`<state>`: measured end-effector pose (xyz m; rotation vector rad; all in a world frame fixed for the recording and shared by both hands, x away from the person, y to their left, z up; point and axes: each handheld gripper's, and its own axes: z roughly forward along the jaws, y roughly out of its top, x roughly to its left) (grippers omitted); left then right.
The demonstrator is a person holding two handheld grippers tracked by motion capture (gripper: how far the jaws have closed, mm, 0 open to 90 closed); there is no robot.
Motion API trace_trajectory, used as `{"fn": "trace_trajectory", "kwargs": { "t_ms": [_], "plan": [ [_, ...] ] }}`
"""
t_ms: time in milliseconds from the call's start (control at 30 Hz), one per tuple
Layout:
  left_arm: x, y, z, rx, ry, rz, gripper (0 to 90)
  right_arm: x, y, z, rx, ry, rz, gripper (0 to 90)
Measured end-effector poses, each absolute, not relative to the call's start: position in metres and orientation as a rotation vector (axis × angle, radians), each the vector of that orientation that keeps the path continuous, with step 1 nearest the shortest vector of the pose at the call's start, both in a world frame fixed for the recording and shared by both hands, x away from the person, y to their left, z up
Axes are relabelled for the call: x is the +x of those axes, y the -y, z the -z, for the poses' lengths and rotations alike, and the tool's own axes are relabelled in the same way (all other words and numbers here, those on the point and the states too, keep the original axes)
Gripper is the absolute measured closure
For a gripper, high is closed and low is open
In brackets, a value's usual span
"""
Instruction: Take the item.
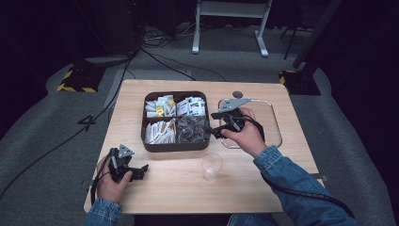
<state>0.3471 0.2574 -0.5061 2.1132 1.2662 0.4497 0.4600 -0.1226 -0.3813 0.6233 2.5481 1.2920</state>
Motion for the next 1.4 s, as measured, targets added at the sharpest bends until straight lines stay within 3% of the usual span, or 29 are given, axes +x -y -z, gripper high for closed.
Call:
{"fn": "trace_trajectory", "kwargs": {
  "t_ms": [1000, 1233, 1267, 1400],
  "plan": [
    [0.347, -0.258, 0.506, 2.115, -1.265, -0.448, 0.3, 0.480, 0.072, 0.418, 0.587, -2.684, -1.244, 35.8],
    [0.347, -0.258, 0.506, 2.115, -1.265, -0.448, 0.3, 0.486, 0.060, 0.431, 0.564, -2.738, -1.184, 46.5],
    [0.347, -0.258, 0.506, 2.115, -1.265, -0.448, 0.3, 0.488, 0.058, 0.436, 0.546, -2.756, -1.153, 52.2],
    [0.347, -0.258, 0.506, 2.115, -1.265, -0.448, 0.3, 0.489, 0.055, 0.440, 0.519, -2.782, -1.132, 61.0]
  ]
}}
